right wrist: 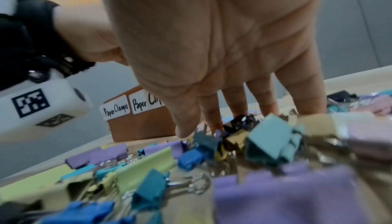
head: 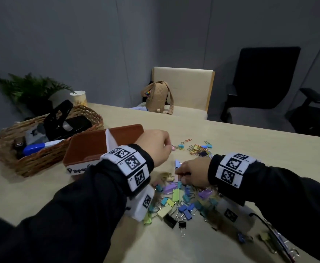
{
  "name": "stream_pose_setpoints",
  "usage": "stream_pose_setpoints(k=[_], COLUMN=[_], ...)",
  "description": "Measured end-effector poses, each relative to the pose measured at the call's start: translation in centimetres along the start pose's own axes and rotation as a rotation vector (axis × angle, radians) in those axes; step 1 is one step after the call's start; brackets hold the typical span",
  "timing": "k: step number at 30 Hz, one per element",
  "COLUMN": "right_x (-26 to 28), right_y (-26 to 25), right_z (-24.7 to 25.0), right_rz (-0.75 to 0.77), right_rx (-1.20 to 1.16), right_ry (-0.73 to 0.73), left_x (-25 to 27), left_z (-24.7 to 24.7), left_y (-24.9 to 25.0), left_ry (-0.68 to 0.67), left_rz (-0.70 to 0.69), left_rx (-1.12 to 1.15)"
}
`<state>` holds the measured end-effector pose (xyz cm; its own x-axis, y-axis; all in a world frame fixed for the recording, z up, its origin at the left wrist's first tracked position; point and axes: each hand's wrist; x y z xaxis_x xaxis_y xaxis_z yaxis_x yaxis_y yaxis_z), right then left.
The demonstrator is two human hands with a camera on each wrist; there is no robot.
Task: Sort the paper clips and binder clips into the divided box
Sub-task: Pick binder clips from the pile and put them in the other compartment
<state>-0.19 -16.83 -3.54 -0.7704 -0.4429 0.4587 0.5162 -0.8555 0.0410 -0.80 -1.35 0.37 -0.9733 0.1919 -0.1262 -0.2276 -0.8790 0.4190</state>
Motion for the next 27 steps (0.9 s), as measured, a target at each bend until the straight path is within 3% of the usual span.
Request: stream_pose_setpoints(k=[3,6,9,16,22,27], right_x=[2.2,4.1,5.9,7.5,7.8,8.3], right_y=[1.9,4.8,7.7,9.7,9.1,9.0], right_z=[0.2,0.6,0.1,-2.5,-3.3,-4.3], right_rz=[-0.032,-0.172,-0.286,-0.338,-0.183,-0.199], right_rx=[-0.146,-0.228,-0.197,-0.109,0.029,0.039], right_ry=[0.083,0.252,0.232,0.089,-0.025,0.015], left_x=[-1.8,-2.4,-2.0,-1.4,-1.1,-1.1], left_z=[-2.2,-3.2,-4.0,-5.7,-7.5,-8.6], left_y=[1.6,3.0,3.6,5.3,8.5,8.8], left_ry=[-0.161,-0.359,-0.489,-0.460,-0.552,-0.524], left_rz=[0.068,0.065,0.023,-0.049,-0.282,-0.273], left_rx=[-0.021,-0.097,-0.120,-0.153,-0.128,-0.207])
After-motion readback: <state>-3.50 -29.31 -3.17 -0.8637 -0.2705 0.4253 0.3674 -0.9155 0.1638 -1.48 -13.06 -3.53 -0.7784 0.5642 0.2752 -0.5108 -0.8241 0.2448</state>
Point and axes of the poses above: each hand's wrist, its own x-axis away from the middle knuckle, its own z-axis out of the back of the hand, y = z × x, and after that the axes turned 5 degrees about x, right-handed
